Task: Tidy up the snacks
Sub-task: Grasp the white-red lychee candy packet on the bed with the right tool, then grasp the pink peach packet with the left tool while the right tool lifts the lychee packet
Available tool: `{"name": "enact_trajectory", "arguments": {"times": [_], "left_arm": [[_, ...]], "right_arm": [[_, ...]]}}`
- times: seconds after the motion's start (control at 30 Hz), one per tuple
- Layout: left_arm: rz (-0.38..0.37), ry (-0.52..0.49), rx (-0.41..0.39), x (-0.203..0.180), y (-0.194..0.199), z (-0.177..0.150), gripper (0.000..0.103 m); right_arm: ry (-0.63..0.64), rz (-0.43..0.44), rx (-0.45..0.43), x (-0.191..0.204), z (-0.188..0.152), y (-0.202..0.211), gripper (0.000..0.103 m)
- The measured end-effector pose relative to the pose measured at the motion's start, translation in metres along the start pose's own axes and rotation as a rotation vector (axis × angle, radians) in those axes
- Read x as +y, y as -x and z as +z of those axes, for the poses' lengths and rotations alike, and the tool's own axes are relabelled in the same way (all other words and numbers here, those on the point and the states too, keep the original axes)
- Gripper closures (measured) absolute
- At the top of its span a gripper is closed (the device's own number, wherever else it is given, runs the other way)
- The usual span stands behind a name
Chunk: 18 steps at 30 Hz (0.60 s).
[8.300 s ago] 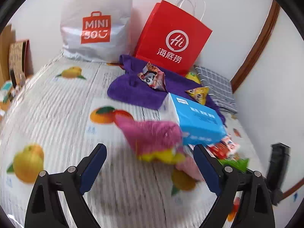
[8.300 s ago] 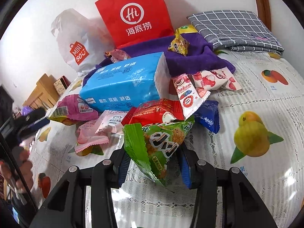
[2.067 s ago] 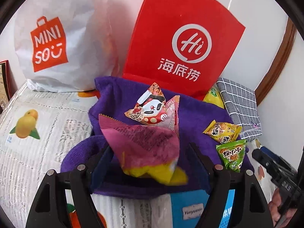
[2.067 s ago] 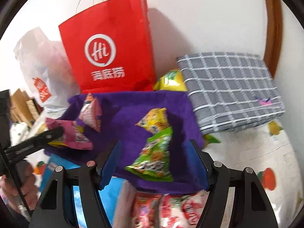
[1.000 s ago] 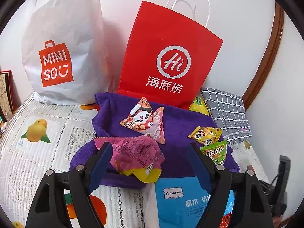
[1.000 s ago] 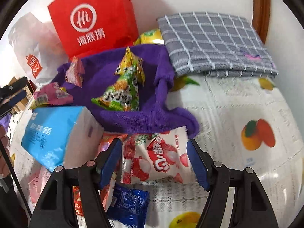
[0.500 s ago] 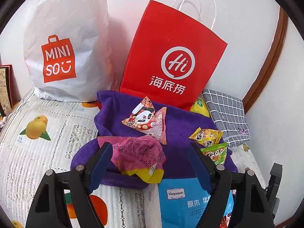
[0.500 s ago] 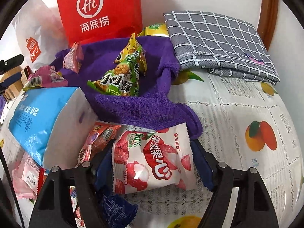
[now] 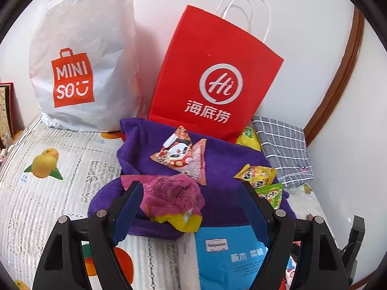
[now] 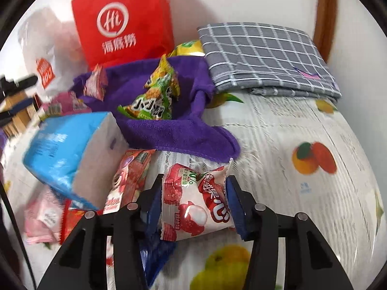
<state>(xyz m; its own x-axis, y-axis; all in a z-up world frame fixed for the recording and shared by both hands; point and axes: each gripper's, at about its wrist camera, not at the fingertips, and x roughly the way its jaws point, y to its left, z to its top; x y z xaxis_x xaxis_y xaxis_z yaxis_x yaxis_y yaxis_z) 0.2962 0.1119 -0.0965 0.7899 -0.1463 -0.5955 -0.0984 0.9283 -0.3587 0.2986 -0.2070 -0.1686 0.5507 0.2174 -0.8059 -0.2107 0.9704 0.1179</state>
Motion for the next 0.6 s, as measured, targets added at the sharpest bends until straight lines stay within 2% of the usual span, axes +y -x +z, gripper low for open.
{"name": "enact_trajectory", "arguments": {"times": [0.27,0.43,0.6], "left_arm": [[-0.023,-0.048,0.014,-0.016,0.013,-0.014,0.024],[-0.049,-0.067,0.047,-0.018,0.027,-0.043,0.024],[-0.069,-0.103,0.077,-0.018,0.045,-0.077,0.024]], "right_arm": [[-0.051,0.012,-0.052,-0.003,-0.015,0.037,0.054],[-0.055,0.007,-0.039,-0.001,-0.036,0.039,0.054],[-0.090,0.039,-0.060,-0.006,-0.048,0.041,0.054]]}}
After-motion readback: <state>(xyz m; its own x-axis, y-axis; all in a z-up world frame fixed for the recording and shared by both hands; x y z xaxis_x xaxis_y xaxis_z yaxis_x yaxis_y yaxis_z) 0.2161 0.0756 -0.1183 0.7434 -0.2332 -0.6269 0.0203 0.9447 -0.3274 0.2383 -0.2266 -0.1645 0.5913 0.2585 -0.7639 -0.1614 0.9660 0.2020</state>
